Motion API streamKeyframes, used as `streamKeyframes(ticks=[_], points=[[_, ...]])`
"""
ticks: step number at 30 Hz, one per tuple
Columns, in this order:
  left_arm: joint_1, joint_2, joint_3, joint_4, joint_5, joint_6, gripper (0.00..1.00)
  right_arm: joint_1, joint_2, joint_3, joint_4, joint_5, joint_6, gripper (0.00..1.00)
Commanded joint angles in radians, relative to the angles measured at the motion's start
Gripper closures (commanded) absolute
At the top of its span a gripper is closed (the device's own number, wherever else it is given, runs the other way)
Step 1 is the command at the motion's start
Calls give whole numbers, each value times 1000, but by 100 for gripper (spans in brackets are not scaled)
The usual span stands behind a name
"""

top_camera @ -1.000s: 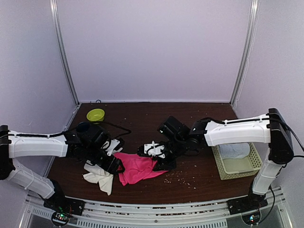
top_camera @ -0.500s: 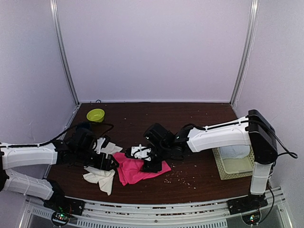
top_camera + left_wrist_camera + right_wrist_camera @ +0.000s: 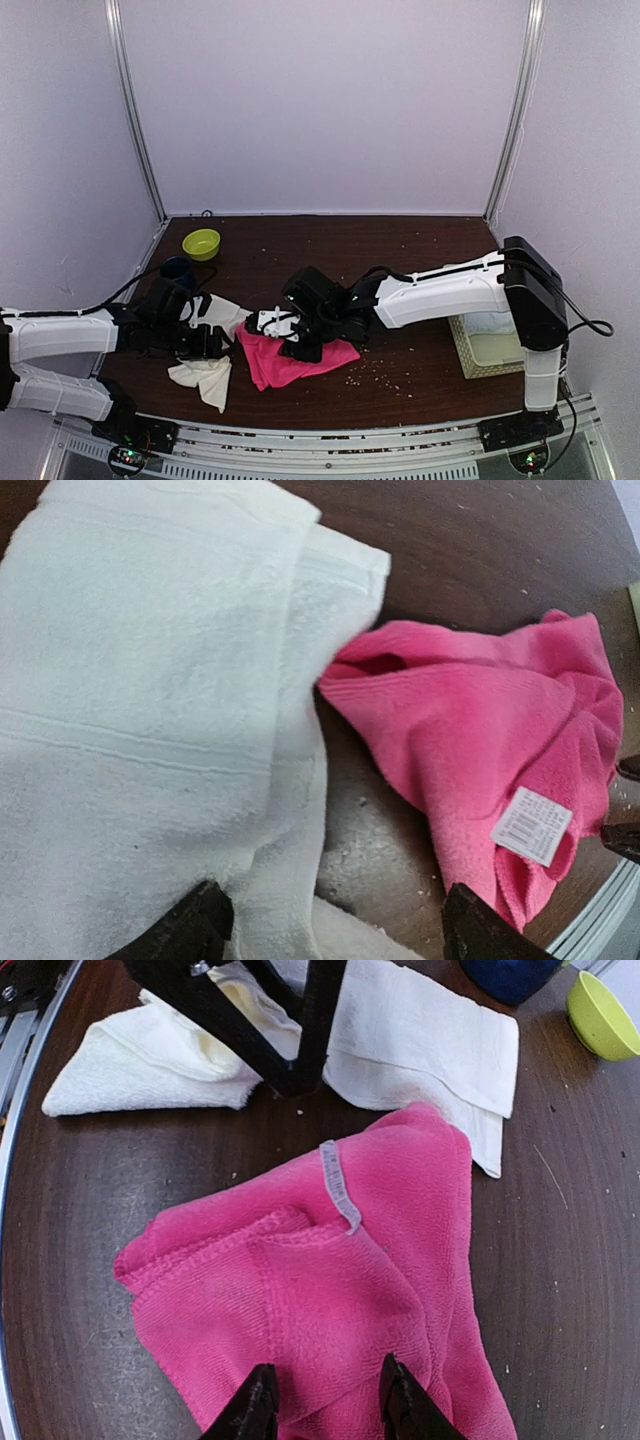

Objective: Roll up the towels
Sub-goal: Move the towel to the corner of the board.

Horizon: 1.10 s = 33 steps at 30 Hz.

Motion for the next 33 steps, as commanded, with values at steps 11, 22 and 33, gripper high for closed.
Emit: streamKeyframes(ticks=[11,22,33], points=[[68,-160,-45,-144,-168,-238,26,0,57,101,-70,4,65,57],[68,-282,12,-113,-187,-97,27,-17,107,234,-160,49,100,100],[67,-313,155,-97,-368,3,26,-38,-20,572,-324,-9,56,99]])
